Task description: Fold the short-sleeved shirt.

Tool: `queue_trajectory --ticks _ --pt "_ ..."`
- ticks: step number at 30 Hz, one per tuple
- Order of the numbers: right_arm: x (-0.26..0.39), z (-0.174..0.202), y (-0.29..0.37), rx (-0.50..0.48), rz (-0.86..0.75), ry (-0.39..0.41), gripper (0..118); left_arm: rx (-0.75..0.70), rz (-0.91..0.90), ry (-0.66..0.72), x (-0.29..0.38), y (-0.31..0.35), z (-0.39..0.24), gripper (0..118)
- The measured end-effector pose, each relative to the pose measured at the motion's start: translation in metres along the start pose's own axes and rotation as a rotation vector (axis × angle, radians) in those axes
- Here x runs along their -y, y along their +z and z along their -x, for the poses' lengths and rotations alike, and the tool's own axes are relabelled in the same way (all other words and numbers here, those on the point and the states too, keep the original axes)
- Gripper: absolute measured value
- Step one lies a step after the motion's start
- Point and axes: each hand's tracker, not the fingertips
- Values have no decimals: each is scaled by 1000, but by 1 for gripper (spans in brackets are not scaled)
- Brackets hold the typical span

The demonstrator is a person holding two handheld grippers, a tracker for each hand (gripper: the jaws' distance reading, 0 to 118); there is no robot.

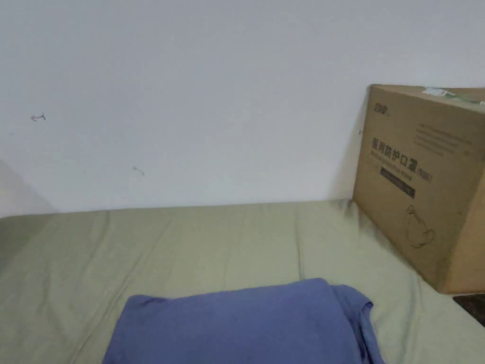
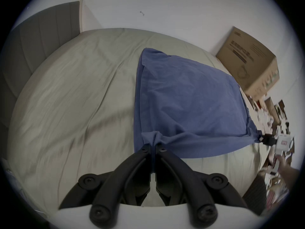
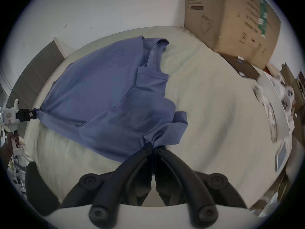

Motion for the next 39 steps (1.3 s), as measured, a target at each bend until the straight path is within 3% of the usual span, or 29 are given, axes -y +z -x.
queue_trajectory --ticks 3,8,15,16,17,18,19,20,24,28,31,33,34,35,36,37,39 --pt "43 -10 32 -57 52 -48 1 7 31 -33 40 28 -3 3" --pt "93 0 58 -36 116 -42 1 -8 106 -71 88 49 -8 3" --pt "96 3 54 -32 137 -67 2 9 165 -144 98 59 -5 4" --pt "93 4 53 -32 140 -79 4 17 172 -135 94 59 -5 11" --pt "91 5 53 -36 142 -89 14 28 178 -122 92 58 -6 36" --pt "89 7 53 -37 144 -103 43 28 198 -101 90 56 -5 75" --pt "87 8 53 -45 157 -118 93 36 220 -86 90 55 2 109" --pt "86 8 52 -34 178 -132 116 73 199 -66 90 59 4 111" --pt "75 19 72 -33 141 -120 118 94 172 -33 81 75 9 108" --pt "52 57 126 -72 -162 -28 118 98 -136 -1 59 128 -22 108" --pt "41 91 165 -133 -499 -8 115 44 -454 -26 57 161 -49 101" --pt "38 114 185 -130 -724 -18 111 21 -681 -36 63 181 -69 84" --pt "36 124 191 -128 -801 -29 99 26 -756 -24 65 186 -76 62" --pt "33 134 196 -136 -867 -39 71 40 -799 -17 59 191 -87 41" --pt "29 140 198 -152 -914 -47 24 47 -838 -16 58 195 -95 16" --pt "25 147 200 -149 -939 -33 0 26 -837 -28 56 195 -102 1" --pt "17 156 200 -69 -954 -25 0 15 -859 -38 52 197 -110 1"
